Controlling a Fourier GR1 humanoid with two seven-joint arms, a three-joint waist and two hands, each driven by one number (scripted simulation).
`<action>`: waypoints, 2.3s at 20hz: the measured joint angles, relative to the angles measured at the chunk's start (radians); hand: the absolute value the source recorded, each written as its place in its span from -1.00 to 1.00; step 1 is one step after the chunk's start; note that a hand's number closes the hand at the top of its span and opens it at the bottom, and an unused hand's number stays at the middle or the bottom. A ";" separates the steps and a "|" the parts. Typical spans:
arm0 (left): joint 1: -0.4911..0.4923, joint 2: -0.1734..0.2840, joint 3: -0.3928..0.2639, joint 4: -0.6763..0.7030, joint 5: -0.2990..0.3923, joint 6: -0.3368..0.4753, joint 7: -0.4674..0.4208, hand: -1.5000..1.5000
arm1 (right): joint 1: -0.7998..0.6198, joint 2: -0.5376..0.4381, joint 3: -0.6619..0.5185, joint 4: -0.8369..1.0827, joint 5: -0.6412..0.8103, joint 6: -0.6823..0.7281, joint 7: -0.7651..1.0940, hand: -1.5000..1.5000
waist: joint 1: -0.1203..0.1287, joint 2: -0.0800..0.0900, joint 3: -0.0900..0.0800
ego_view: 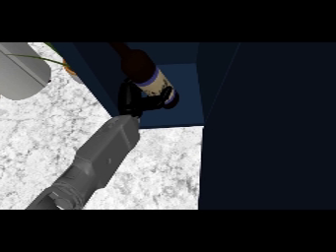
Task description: Pick up the wine, place it into the cabinet and close the cabinet
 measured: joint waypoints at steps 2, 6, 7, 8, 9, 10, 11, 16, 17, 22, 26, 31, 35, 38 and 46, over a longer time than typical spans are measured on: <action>-0.008 0.000 0.006 0.014 -0.008 -0.008 -0.030 -1.00 | -0.015 0.003 0.003 -0.021 0.002 -0.017 0.027 -1.00 | 0.001 0.001 -0.002; -0.008 -0.001 0.004 0.012 -0.029 -0.039 -0.059 -1.00 | 0.003 0.004 0.007 -0.036 0.012 -0.018 0.027 -1.00 | 0.005 0.005 -0.006; -0.007 -0.001 0.003 0.008 -0.036 -0.048 -0.067 -1.00 | 0.003 0.000 0.004 -0.043 0.007 -0.018 0.034 -1.00 | 0.006 0.005 -0.007; -0.005 -0.001 0.004 0.003 -0.038 -0.058 -0.075 -1.00 | 0.002 -0.004 -0.004 -0.039 0.004 -0.014 0.029 -1.00 | 0.007 0.006 -0.008; -0.003 -0.001 0.002 -0.004 -0.043 -0.062 -0.080 -1.00 | 0.004 -0.004 -0.005 -0.043 0.008 -0.017 0.029 -1.00 | 0.009 0.006 -0.009; 0.000 -0.001 0.001 -0.011 -0.046 -0.071 -0.081 -1.00 | 0.000 -0.010 -0.019 -0.039 -0.001 -0.014 0.028 -1.00 | 0.012 0.007 -0.010; 0.002 -0.001 0.002 -0.016 -0.048 -0.076 -0.085 -1.00 | 0.007 -0.011 -0.017 -0.050 -0.005 -0.014 0.036 -1.00 | 0.012 0.007 -0.010; 0.027 -0.001 -0.020 -0.068 -0.074 -0.068 -0.094 -1.00 | 0.024 -0.007 -0.007 -0.072 0.005 -0.019 0.047 -1.00 | 0.026 0.001 -0.010; 0.033 -0.001 -0.025 -0.083 -0.079 -0.059 -0.091 -1.00 | 0.022 -0.009 -0.011 -0.072 0.001 -0.019 0.052 -1.00 | 0.029 0.000 -0.010; 0.108 0.003 -0.074 -0.213 -0.115 -0.042 -0.062 -1.00 | 0.029 -0.006 -0.014 -0.070 0.006 -0.025 0.052 -1.00 | 0.056 -0.014 -0.005; 0.199 0.034 -0.124 -0.392 -0.152 0.000 -0.004 -1.00 | 0.031 -0.001 -0.009 -0.076 0.019 -0.034 0.062 -1.00 | 0.075 -0.024 -0.002; 0.351 0.130 -0.204 -0.702 -0.197 0.065 0.099 -1.00 | 0.035 0.001 -0.002 -0.100 0.024 -0.041 0.078 -1.00 | 0.088 -0.031 0.002; 0.477 0.212 -0.247 -0.989 -0.227 0.146 0.176 -1.00 | 0.035 0.003 0.009 -0.119 0.021 -0.043 0.089 -1.00 | 0.085 -0.030 0.003; 0.574 0.288 -0.268 -1.190 -0.250 0.194 0.237 -1.00 | 0.018 0.000 0.011 -0.118 0.024 -0.046 0.098 -1.00 | 0.080 -0.028 0.003; 0.760 0.408 -0.258 -1.578 -0.314 0.300 0.359 -1.00 | 0.006 -0.042 0.042 -0.140 0.033 -0.009 0.139 1.00 | 0.067 -0.022 0.002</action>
